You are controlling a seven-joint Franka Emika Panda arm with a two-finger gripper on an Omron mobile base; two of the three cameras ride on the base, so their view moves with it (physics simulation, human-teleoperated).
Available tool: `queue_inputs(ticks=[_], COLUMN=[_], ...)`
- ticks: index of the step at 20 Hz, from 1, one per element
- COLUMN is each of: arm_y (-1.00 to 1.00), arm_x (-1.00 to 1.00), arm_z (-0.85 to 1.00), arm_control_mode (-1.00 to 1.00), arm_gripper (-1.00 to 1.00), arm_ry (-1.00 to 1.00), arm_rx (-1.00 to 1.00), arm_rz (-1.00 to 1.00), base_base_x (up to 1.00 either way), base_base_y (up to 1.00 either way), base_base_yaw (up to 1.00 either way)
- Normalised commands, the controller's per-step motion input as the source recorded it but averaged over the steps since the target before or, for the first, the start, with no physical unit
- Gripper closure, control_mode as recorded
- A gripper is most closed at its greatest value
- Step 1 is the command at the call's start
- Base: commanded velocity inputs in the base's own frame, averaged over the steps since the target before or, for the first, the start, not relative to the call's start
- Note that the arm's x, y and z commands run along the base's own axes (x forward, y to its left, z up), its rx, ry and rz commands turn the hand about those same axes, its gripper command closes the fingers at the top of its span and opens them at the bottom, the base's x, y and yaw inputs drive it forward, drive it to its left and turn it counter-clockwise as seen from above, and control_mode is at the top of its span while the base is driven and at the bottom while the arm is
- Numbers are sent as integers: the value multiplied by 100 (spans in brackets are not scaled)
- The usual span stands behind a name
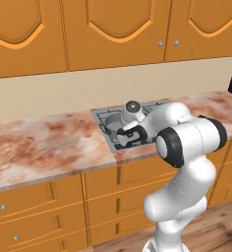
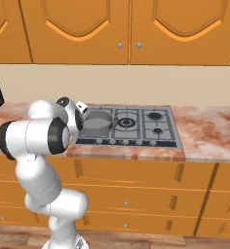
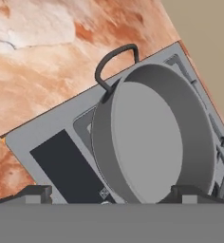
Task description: Move the pot and pan from the stove into the sink.
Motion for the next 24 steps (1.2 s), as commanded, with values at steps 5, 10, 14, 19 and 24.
queue_inputs(ticks=[5,10,14,19,24], arm_y=[-1,0,0,0,0], arm_x=[33,33,17,6,0], arm_z=[-18,-19,-23,-24,-1], arm_control_mode=[-100,-100,-100,-100,-100], arm_gripper=[-100,-100,-100,-100,-100], arm_ry=[0,0,0,0,0], arm_rx=[0,0,0,0,0], arm_rz=[0,0,0,0,0], base_base_x=[0,0,0,0,0], base_base_y=[0,0,0,0,0], base_base_yaw=[0,0,0,0,0])
